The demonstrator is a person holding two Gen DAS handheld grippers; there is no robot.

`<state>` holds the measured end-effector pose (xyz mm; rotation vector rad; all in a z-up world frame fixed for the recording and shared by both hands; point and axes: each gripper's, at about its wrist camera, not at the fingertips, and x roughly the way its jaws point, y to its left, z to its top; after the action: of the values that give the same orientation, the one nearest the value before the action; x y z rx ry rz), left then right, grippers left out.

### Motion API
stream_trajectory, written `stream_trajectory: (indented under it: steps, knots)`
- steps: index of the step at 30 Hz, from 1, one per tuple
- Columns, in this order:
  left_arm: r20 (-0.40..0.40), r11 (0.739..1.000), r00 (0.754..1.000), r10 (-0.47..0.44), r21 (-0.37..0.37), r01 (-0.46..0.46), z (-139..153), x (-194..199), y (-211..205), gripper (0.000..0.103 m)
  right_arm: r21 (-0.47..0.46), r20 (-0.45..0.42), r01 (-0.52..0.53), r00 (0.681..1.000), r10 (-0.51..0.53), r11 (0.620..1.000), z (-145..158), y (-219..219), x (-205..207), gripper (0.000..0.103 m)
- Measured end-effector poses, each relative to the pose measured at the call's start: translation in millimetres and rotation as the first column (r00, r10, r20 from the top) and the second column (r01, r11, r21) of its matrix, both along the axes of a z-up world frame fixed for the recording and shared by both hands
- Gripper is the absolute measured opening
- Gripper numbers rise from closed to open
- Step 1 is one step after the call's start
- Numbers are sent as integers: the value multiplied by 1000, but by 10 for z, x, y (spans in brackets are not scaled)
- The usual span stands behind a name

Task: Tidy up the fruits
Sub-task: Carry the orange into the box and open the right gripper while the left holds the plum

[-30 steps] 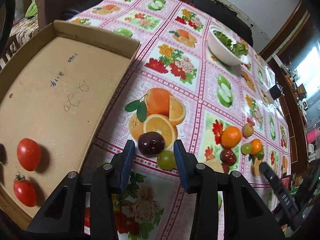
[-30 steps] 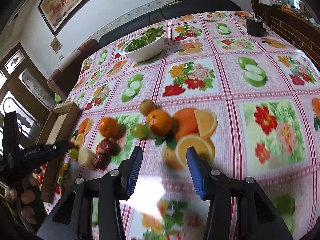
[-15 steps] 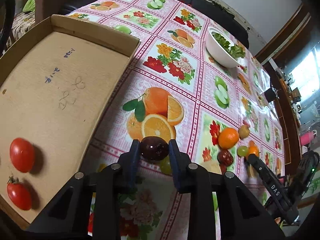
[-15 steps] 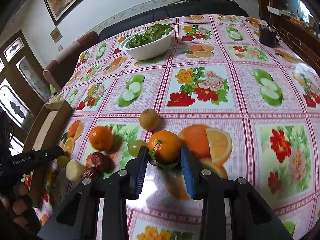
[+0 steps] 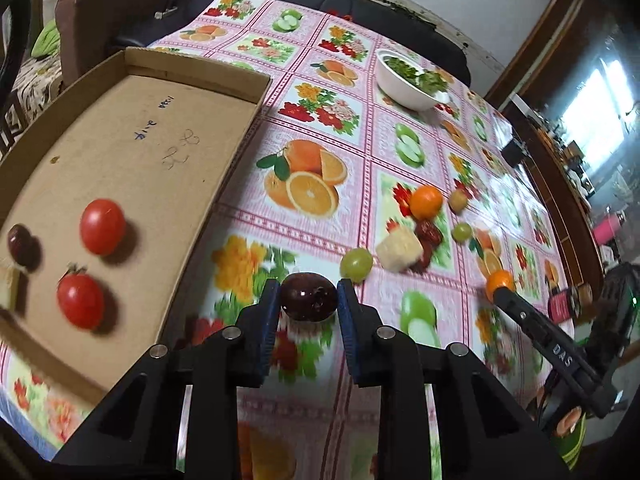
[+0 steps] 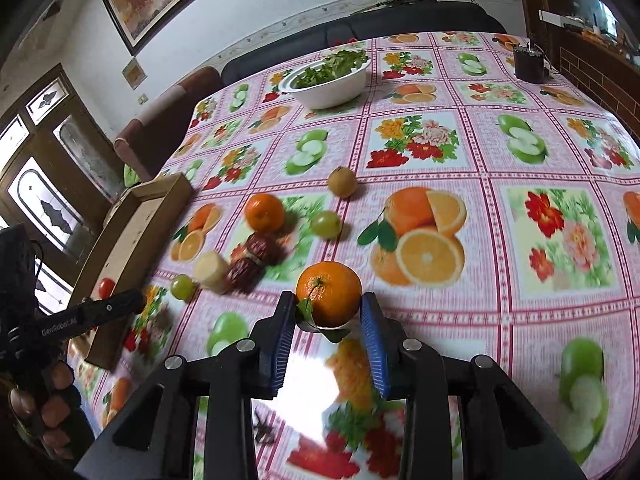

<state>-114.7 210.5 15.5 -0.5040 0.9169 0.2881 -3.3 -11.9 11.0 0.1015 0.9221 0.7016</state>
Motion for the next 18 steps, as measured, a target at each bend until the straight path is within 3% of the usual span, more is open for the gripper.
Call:
stream_trajectory:
  steps: [18]
  knots:
    - [49, 995, 998, 33, 95, -37, 268, -431, -49, 26, 32, 25, -95, 995, 94, 995, 149, 262, -439, 34]
